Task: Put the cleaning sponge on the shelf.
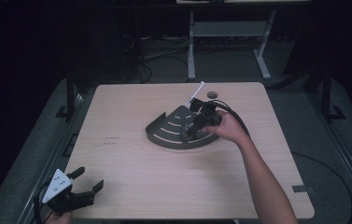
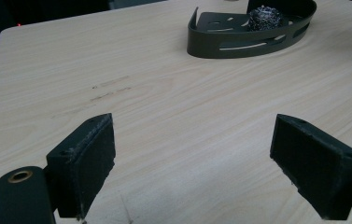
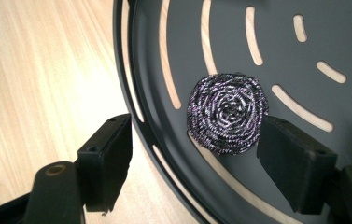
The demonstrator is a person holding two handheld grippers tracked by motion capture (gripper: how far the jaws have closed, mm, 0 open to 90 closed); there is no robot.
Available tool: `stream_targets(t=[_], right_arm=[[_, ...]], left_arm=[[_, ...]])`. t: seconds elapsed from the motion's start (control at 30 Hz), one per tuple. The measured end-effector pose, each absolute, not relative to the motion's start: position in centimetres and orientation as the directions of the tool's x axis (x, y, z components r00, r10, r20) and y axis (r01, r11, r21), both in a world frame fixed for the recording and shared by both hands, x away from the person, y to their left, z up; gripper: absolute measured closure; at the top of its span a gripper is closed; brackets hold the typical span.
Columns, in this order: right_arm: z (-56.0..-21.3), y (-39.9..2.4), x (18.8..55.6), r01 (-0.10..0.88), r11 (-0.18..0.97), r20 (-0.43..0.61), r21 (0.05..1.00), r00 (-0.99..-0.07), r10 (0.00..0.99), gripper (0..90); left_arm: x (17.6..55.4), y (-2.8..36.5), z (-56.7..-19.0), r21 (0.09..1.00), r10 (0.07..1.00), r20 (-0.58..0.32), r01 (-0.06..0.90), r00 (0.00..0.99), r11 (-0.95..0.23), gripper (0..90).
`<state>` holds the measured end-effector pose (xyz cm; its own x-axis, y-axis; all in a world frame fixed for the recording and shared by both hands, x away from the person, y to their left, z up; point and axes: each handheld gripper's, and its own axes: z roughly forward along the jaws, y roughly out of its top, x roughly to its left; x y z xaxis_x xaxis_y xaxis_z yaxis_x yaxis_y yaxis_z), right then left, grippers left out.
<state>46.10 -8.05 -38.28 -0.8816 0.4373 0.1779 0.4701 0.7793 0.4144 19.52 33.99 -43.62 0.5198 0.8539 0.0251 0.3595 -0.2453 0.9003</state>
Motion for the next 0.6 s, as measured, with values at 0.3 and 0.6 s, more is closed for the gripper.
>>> stream_targets(t=[0.3, 0.6], right_arm=[[-38.4, -9.2, 44.6, 0.472, 0.771, 0.192, 0.428, -0.881, 0.433, 25.3], [-38.1, -10.8, 42.5, 0.463, 0.766, 0.184, 0.447, -0.885, 0.428, 24.8]], left_arm=[[19.6, 33.9, -43.6, 0.899, 0.853, 0.027, 0.359, 0.522, -0.249, 13.3], [19.5, 33.9, -43.7, 0.899, 0.852, 0.027, 0.360, 0.523, -0.250, 13.3]])
